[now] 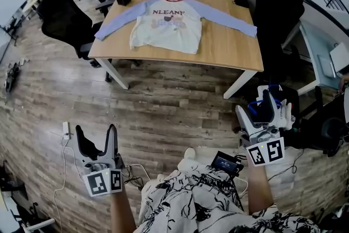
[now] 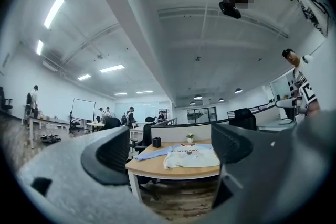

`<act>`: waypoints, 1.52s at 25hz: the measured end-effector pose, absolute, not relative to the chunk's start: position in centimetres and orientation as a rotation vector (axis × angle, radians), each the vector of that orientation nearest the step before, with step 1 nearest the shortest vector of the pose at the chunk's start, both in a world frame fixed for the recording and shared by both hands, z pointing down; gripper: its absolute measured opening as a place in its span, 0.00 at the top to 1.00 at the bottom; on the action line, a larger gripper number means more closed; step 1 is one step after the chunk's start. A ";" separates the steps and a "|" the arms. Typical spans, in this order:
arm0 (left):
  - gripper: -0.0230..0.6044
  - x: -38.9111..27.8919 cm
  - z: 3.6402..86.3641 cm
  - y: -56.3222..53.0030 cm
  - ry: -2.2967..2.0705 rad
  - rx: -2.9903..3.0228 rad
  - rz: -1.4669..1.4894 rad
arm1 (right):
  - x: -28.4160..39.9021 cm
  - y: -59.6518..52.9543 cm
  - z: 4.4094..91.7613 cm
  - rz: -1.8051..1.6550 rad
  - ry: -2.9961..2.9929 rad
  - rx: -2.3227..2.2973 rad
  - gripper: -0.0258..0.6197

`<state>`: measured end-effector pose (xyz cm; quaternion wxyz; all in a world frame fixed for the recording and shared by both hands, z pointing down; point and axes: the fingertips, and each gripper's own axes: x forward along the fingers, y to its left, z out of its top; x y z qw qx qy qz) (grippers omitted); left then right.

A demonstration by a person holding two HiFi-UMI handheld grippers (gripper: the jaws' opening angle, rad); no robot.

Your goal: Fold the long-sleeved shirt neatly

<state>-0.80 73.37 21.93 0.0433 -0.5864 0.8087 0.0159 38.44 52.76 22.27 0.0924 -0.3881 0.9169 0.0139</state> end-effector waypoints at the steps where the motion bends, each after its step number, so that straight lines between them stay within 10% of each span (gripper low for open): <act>1: 0.21 -0.7 21.9 72.8 2.486 -1.773 0.050 | 38.4 52.0 22.3 0.035 2.727 -1.139 0.29; 38: 0.13 -25.3 24.0 44.3 2.487 -1.843 0.081 | 16.2 26.7 21.5 0.062 2.707 -1.264 0.29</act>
